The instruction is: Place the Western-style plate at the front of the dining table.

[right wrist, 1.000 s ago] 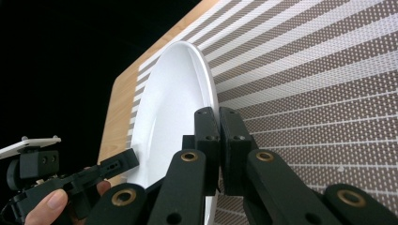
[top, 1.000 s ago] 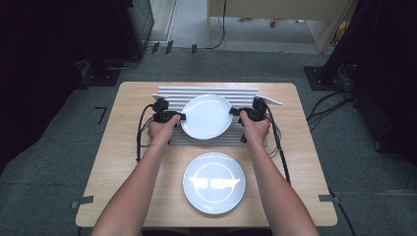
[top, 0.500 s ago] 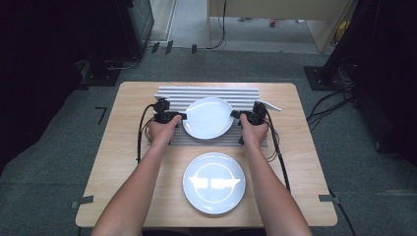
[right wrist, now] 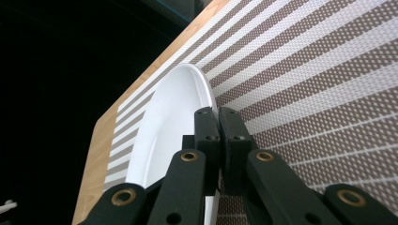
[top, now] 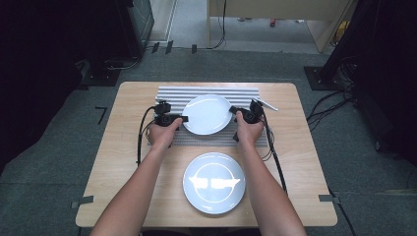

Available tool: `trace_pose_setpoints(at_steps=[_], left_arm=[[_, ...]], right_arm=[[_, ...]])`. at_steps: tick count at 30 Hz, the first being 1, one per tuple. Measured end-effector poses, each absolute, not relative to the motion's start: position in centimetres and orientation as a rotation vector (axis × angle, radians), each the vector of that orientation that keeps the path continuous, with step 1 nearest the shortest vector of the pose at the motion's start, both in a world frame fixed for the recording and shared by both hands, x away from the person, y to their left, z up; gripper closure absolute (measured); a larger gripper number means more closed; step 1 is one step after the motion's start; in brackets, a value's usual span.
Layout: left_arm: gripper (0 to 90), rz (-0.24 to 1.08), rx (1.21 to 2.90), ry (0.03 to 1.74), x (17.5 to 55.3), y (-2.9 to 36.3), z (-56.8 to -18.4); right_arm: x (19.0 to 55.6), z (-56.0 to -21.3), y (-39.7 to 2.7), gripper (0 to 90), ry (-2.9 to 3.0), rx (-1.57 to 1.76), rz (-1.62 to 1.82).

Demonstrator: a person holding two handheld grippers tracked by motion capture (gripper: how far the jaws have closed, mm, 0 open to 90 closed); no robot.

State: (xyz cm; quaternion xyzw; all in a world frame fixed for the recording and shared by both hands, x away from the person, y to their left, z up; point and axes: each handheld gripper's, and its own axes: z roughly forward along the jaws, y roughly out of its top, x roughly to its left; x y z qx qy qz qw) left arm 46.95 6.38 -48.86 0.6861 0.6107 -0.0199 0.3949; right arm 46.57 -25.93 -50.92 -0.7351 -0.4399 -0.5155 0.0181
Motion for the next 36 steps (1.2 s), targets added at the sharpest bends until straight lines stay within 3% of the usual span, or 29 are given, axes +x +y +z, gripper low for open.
trace_pose_setpoints(at_steps=[15,24,27,29,36], left_arm=[[66.2,-0.039,1.743,1.57,46.9,6.8,-49.8],[62.3,0.005,1.73,1.544,46.5,7.3,-49.6],[57.5,0.036,1.729,1.508,46.1,7.4,-49.4],[54.5,0.051,1.728,1.481,45.9,7.5,-49.2],[35.5,0.111,1.736,1.419,44.9,7.6,-47.4]], right_arm=[[47.6,-52.5,-24.0,77.0,-1.827,-2.333,-1.585],[47.2,-50.1,-25.4,68.3,-2.003,-2.275,-1.742],[46.8,-49.5,-25.8,62.9,-2.044,-2.238,-1.744],[46.5,-49.0,-26.1,53.7,-2.059,-2.215,-1.757],[45.0,-46.9,-27.7,44.5,-2.101,-2.207,-1.728]])
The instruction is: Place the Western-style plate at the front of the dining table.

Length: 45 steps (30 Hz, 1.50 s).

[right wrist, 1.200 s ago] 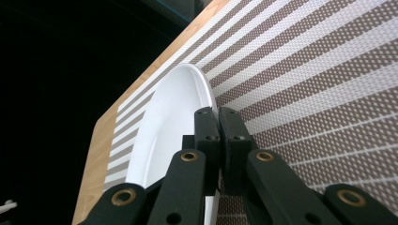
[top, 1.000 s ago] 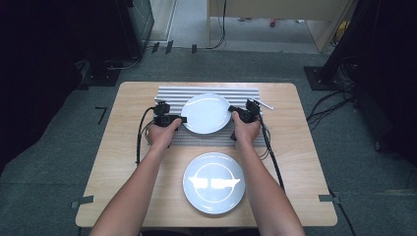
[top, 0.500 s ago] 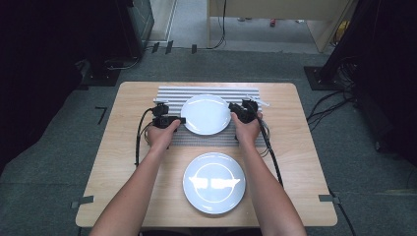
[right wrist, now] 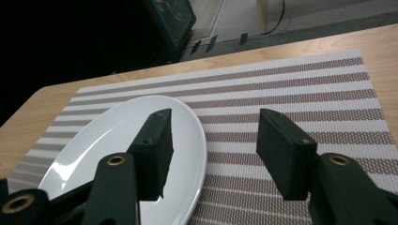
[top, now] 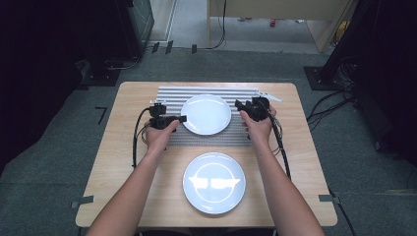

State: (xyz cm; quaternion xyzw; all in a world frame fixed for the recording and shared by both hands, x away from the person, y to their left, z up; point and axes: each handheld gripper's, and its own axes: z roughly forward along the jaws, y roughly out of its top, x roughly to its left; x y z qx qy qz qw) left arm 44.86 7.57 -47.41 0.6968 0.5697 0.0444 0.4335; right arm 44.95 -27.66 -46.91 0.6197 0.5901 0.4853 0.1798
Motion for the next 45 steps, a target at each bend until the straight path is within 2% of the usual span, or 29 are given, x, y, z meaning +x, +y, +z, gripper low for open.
trace_pose_setpoints(at_steps=[4,10,24,42,45], left_arm=[[24.2,0.124,1.757,1.411,44.2,7.7,-46.5],[12.7,0.135,1.749,1.348,42.9,8.2,-45.6],[9.7,0.22,1.785,1.236,38.8,10.7,-43.6],[9.6,0.302,1.742,1.242,33.2,15.5,-43.9],[6.6,0.308,1.739,1.242,32.3,16.3,-44.3]], right_arm=[[43.3,-46.3,-27.8,36.0,1.815,1.678,1.325],[41.2,-45.7,-27.9,30.9,1.868,1.628,1.325],[36.7,-45.1,-29.5,23.9,1.925,1.559,1.254],[30.9,-45.3,-33.4,24.5,1.887,1.574,1.295],[29.8,-45.6,-34.4,24.4,1.868,1.577,1.315]])
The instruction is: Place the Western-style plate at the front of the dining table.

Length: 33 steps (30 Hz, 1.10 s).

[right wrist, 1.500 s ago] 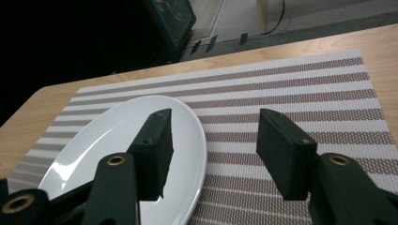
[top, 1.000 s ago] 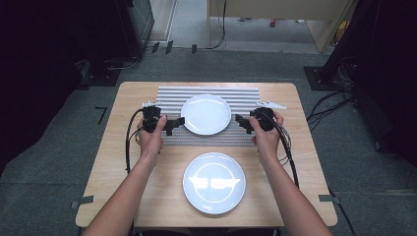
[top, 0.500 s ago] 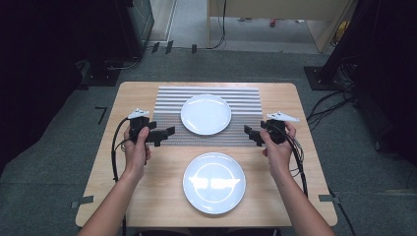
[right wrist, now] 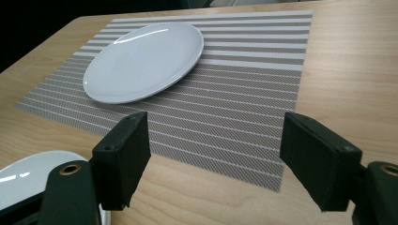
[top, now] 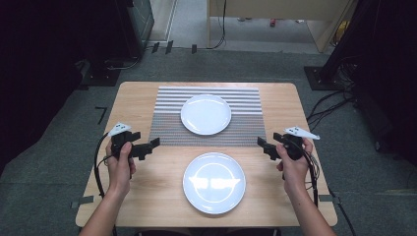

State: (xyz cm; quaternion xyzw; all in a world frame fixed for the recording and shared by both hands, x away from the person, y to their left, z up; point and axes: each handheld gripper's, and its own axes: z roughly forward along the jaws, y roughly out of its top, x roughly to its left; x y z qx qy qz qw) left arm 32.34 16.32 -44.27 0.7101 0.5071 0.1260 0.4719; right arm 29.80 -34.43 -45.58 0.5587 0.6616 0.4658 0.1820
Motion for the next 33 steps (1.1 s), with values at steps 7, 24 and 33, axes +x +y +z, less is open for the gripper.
trace_pose_setpoints(at_steps=[7,24,33], left_arm=[[2.0,0.334,1.751,1.252,30.6,17.9,-44.8],[0.0,0.407,1.784,1.295,27.4,20.6,-45.7],[0.0,0.416,1.777,1.374,25.5,23.2,-47.9]], right_arm=[[27.6,-46.3,-36.6,24.4,1.836,1.603,1.316],[22.5,-48.4,-40.7,24.0,1.81,1.649,1.247],[20.1,-49.4,-42.7,23.9,1.795,1.663,1.203]])
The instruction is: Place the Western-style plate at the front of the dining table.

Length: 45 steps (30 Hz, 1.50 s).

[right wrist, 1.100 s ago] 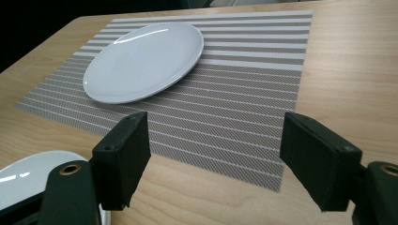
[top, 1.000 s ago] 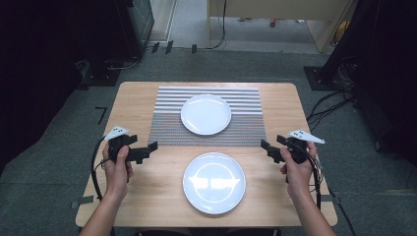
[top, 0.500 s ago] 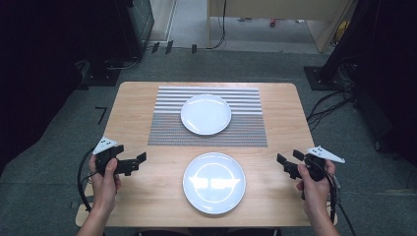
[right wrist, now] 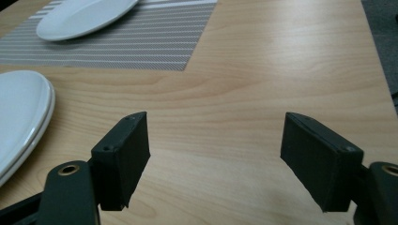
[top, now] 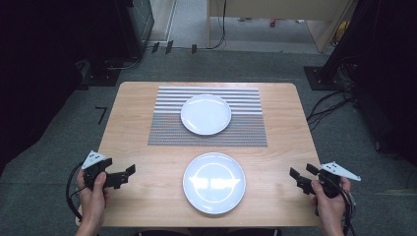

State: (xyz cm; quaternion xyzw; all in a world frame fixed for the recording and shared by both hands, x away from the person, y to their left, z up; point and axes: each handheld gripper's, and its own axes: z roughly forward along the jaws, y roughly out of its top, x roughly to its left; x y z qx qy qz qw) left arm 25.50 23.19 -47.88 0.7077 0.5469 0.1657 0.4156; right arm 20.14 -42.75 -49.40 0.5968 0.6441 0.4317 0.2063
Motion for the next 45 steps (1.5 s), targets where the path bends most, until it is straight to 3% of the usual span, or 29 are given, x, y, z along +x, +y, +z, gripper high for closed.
trace_pose_setpoints(at_steps=[16,35,45], left_arm=[[0.0,0.438,1.782,1.495,22.4,27.0,-51.1],[0.0,0.617,1.949,1.501,23.1,25.0,-51.8],[0.0,0.623,1.941,1.499,23.0,24.9,-51.9]], right_arm=[[17.7,-51.5,-44.8,24.2,1.777,1.743,1.123],[18.4,-52.5,-42.2,19.5,1.822,1.674,0.837],[18.5,-52.5,-42.1,15.3,1.841,1.67,0.835]])
